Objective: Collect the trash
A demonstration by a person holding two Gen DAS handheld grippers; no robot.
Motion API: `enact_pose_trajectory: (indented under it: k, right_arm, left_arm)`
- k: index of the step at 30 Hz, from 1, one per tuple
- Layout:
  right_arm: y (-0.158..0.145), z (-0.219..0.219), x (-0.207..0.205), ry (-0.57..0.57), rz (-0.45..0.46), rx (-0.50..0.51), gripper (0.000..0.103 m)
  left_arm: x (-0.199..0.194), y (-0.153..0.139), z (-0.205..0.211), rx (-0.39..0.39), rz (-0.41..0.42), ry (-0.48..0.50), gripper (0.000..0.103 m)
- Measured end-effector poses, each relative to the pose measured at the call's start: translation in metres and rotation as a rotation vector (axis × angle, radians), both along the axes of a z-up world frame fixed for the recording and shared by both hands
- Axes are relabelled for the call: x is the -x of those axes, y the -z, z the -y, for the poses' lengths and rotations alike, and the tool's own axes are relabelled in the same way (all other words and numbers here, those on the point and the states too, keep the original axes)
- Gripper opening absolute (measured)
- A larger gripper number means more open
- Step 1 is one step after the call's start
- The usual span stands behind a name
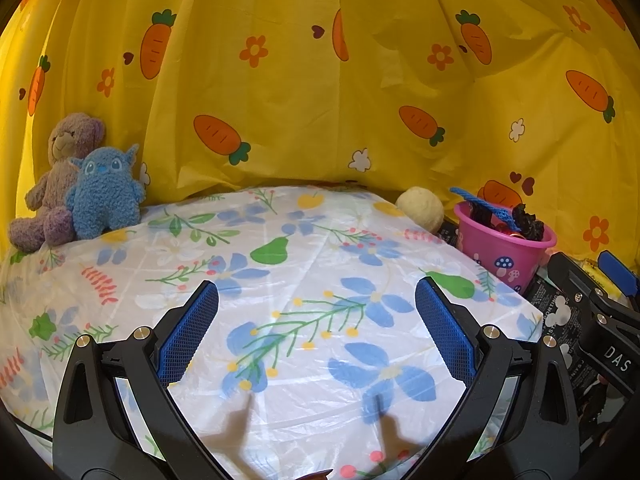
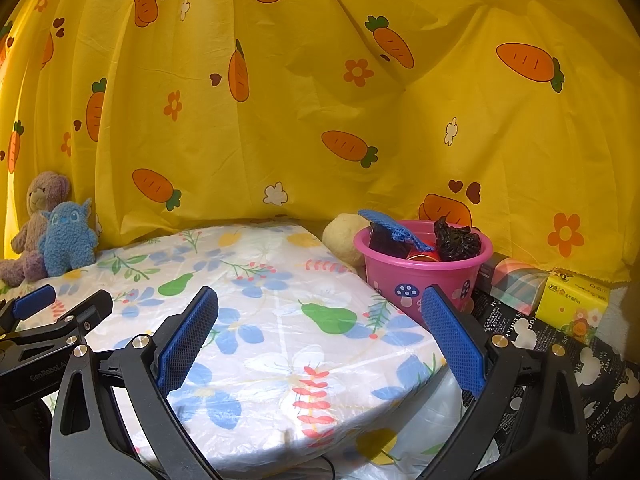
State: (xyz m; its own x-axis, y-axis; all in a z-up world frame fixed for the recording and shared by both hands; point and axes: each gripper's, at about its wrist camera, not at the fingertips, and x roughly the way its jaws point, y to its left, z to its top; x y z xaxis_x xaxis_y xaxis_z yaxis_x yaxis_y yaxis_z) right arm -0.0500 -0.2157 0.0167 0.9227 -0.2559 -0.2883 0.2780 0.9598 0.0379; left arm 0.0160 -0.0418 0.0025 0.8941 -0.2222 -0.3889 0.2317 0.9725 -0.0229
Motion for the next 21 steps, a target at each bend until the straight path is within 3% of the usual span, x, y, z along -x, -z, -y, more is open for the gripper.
enact_pose_trajectory:
  k: [15,21]
  right_arm:
    - [0.0030,0.0005,-0.0014,0.003,-0.004,-0.004,0.098]
    - [0.0025,0.0002,-0.0015,0.005,-0.004,-0.003,0.098]
  left_arm:
    - [0.0021,-0.0050,0.0056,-0.014,0.018,0.006,0.096]
    - [0.0017,-0.0062,0.0072,-0.023,0.023,0.023,0.078]
